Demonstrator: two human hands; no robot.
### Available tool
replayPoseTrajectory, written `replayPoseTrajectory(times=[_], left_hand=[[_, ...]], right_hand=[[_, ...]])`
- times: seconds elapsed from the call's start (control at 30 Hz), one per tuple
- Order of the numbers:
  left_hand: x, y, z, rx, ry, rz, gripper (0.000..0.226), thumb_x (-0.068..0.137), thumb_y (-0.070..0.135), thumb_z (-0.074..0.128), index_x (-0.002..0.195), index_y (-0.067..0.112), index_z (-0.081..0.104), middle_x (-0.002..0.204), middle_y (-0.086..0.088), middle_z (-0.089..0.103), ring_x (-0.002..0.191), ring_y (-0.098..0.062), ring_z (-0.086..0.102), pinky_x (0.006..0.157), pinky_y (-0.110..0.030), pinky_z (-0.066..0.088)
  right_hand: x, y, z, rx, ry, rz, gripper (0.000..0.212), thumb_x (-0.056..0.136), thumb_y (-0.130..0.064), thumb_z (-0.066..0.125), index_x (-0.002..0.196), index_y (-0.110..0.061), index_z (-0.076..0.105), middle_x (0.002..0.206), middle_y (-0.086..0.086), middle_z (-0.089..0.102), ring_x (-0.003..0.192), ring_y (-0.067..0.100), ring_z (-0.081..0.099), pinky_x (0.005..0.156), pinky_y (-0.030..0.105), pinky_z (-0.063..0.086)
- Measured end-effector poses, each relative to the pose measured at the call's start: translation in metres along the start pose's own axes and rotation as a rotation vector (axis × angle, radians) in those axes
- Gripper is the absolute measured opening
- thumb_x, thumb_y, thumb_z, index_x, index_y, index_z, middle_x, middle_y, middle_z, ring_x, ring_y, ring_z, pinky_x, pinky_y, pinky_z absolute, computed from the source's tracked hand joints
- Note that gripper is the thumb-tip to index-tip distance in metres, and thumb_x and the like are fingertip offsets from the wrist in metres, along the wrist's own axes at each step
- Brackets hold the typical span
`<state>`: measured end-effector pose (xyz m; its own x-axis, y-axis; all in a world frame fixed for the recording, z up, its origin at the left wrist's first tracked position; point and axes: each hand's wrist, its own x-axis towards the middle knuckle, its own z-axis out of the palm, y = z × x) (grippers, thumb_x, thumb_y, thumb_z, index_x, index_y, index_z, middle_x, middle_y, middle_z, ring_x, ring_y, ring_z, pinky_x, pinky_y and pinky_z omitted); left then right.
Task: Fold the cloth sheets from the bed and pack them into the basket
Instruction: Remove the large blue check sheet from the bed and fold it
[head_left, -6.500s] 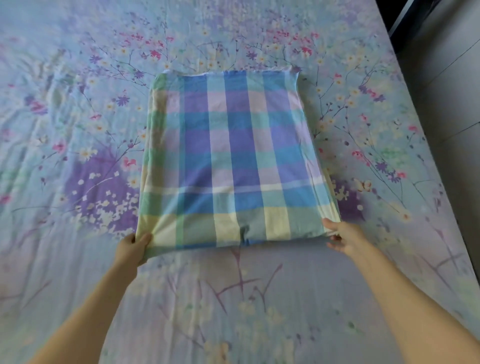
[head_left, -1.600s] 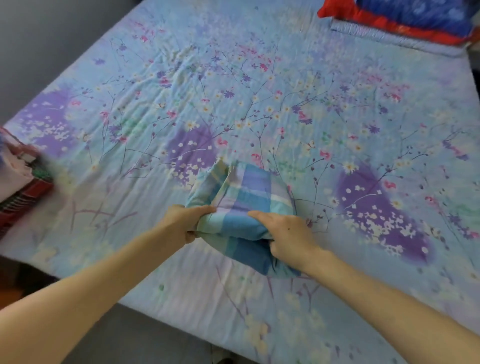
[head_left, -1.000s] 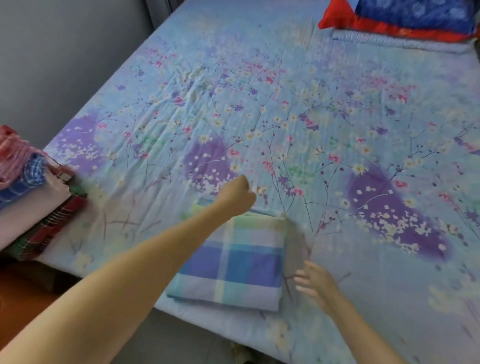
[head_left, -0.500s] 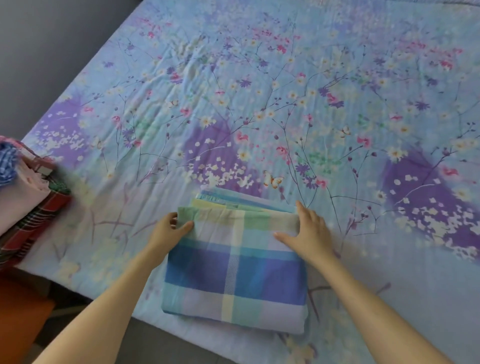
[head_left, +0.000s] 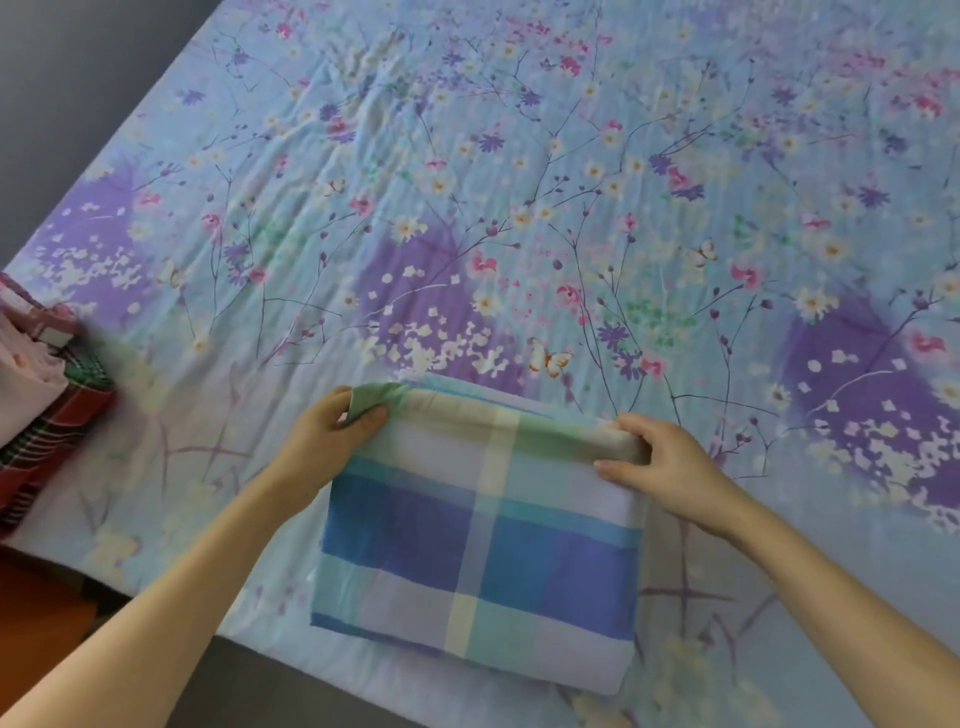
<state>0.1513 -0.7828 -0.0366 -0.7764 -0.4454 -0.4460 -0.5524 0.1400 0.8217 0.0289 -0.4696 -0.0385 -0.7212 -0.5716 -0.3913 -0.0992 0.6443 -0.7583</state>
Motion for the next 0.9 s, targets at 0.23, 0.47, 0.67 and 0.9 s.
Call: replayPoseTrajectory(times=[0.23, 0.47, 0.67, 0.9], left_hand=[[0.069, -0.011, 0.058, 0.407, 0.099, 0.028, 0.029, 0.099, 0.028, 0.044, 0.115, 0.012, 0.063, 0.105, -0.011, 0.065, 0.1, -0.03, 0.058, 0.079, -0.031, 0.04], [0.079, -0.025, 0.069, 0.565, 0.428, -0.014, 0.036, 0.102, 0.027, 0.035, 0.099, 0.0, 0.059, 0.099, -0.027, 0.063, 0.09, -0.043, 0.055, 0.066, -0.036, 0.031], [0.067, -0.023, 0.078, 0.829, 0.578, 0.124, 0.026, 0.096, 0.02, 0.048, 0.116, 0.006, 0.058, 0.109, -0.024, 0.06, 0.095, -0.04, 0.052, 0.077, -0.042, 0.031], [0.015, -0.053, 0.119, 1.154, -0.068, 0.518, 0.054, 0.098, 0.051, 0.016, 0.144, 0.03, 0.034, 0.152, -0.005, 0.031, 0.142, -0.028, 0.025, 0.11, -0.062, 0.004]], right_hand=[[0.055, 0.041, 0.023, 0.083, 0.189, 0.288, 0.026, 0.08, -0.01, 0.071, 0.08, -0.008, 0.045, 0.073, 0.004, 0.042, 0.07, 0.018, 0.04, 0.054, 0.029, 0.025], [0.062, 0.038, 0.038, 0.13, 0.408, 0.241, 0.016, 0.089, -0.003, 0.057, 0.104, -0.009, 0.056, 0.102, 0.004, 0.054, 0.085, 0.018, 0.049, 0.061, 0.023, 0.033], [0.075, 0.052, 0.059, -0.096, 0.455, 0.179, 0.034, 0.076, 0.018, 0.04, 0.097, 0.0, 0.061, 0.101, 0.017, 0.054, 0.087, 0.033, 0.054, 0.067, 0.028, 0.029], [0.061, 0.005, 0.089, -0.73, 0.562, 0.106, 0.044, 0.087, -0.015, 0.044, 0.13, -0.018, 0.054, 0.134, 0.022, 0.05, 0.122, 0.045, 0.046, 0.102, 0.06, 0.023]])
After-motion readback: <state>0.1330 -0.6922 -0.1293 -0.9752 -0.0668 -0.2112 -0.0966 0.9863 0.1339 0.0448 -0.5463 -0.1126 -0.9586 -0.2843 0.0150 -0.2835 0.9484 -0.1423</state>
